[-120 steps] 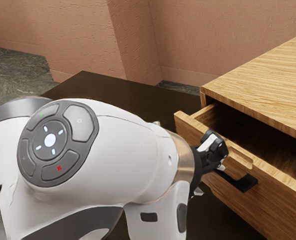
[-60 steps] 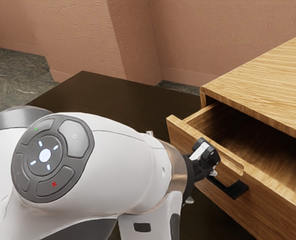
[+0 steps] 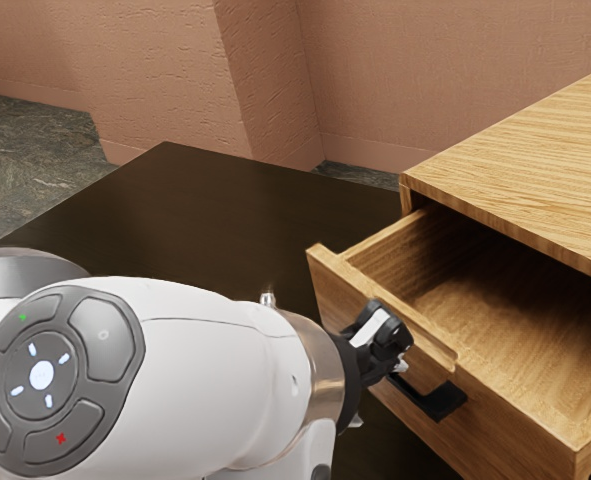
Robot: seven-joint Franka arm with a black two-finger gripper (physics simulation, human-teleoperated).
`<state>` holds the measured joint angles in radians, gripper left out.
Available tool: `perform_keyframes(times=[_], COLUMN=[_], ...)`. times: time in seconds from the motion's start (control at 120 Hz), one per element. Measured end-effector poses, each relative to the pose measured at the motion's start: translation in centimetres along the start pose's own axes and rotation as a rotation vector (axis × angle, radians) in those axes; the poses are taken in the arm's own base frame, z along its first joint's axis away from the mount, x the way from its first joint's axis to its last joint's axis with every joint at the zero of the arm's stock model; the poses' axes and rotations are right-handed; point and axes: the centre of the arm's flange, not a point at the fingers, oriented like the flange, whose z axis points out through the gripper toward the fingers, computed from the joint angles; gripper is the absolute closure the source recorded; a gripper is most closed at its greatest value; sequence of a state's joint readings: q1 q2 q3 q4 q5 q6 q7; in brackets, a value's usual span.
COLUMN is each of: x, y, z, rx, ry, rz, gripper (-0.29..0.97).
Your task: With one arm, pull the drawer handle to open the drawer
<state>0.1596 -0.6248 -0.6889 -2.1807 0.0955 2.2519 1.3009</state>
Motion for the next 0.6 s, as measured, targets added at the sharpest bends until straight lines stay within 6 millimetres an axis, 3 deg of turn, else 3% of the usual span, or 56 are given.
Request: perform_keyframes(times=[0.267, 0.442, 0.6], x=[0.0, 1.7, 1.9], y=[0.8, 1.3, 1.6], z=[0.1, -0.9, -1.4], rx=[-0.008, -0.003, 0.0], ry=[-0.009, 0.022, 0.021], rz=[-0.003, 0.017, 0.017], gripper=[0.37, 0.42, 0.47])
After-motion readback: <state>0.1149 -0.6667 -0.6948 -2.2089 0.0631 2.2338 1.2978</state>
